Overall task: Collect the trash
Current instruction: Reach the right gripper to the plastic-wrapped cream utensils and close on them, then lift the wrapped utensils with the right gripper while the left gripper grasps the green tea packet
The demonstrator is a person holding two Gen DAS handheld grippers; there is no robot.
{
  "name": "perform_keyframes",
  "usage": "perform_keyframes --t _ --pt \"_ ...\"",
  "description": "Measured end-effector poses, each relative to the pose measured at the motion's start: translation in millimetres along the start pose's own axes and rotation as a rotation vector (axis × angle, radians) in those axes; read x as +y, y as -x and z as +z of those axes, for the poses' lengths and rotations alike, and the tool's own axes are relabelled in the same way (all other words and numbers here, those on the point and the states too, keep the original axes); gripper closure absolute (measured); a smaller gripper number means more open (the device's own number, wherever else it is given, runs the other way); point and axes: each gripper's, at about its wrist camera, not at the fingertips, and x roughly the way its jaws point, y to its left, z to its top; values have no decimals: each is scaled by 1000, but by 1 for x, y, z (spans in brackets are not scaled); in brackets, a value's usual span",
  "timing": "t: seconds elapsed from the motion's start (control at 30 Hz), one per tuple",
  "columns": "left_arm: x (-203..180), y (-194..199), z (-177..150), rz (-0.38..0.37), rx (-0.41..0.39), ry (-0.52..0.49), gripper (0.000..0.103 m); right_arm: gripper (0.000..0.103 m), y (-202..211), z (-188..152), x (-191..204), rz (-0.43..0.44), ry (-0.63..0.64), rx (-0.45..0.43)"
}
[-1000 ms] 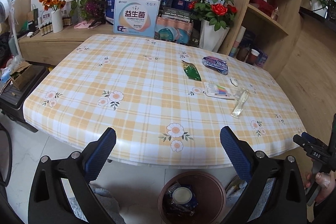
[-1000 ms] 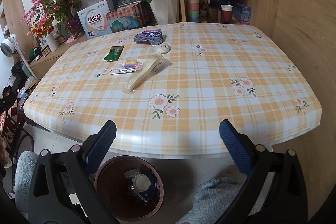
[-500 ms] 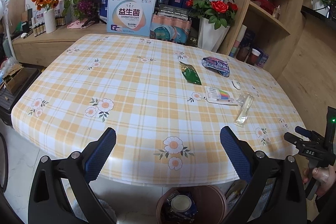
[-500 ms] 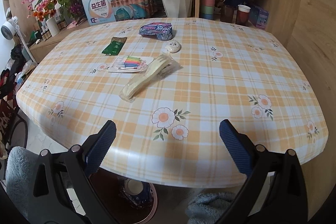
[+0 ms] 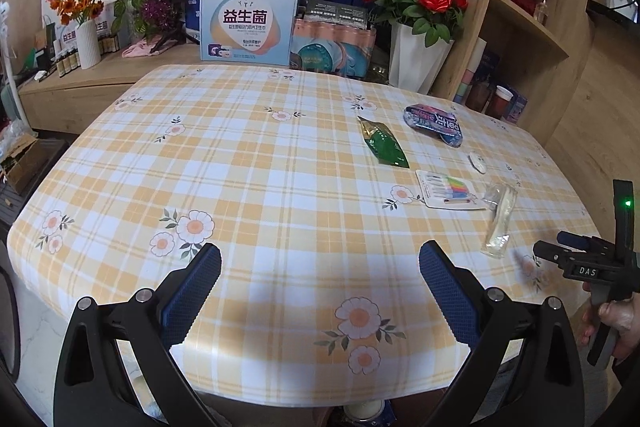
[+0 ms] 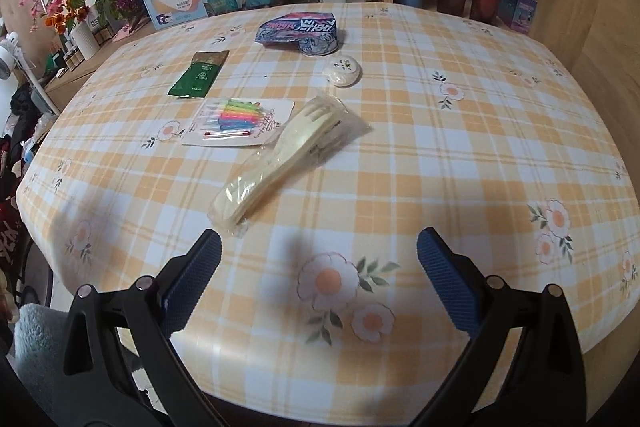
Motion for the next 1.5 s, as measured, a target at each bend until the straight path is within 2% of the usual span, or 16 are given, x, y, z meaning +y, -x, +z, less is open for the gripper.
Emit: perform_keyframes --t 0.1,0.17,0.27,0.4,0.6,0.77,0.97,1.07,1.5 --pt "1 -10 2 -14 3 8 6 9 -12 10 2 17 -15 6" --pt "-1 -13 3 -16 4 -1 6 19 -18 17 2 33 -29 9" --pt "-5 -21 5 -18 6 -15 6 21 -31 28 4 64 -60 17" --pt "-11 -29 8 -20 2 -35 6 33 -47 45 10 60 -84 19" --pt "-25 -38 17 -43 -8 -56 6 37 -68 57 7 95 -172 55" --pt "-37 -44 20 -70 -14 -80 6 40 -75 56 12 91 -162 40" --pt "-47 -52 21 -96 -3 -90 6 72 -73 53 -3 120 -198 23" --pt "-51 -56 23 -115 8 -85 6 78 -69 51 -11 134 -215 16" --pt "-84 -75 36 -168 44 -136 6 80 -47 45 -44 137 -205 -37"
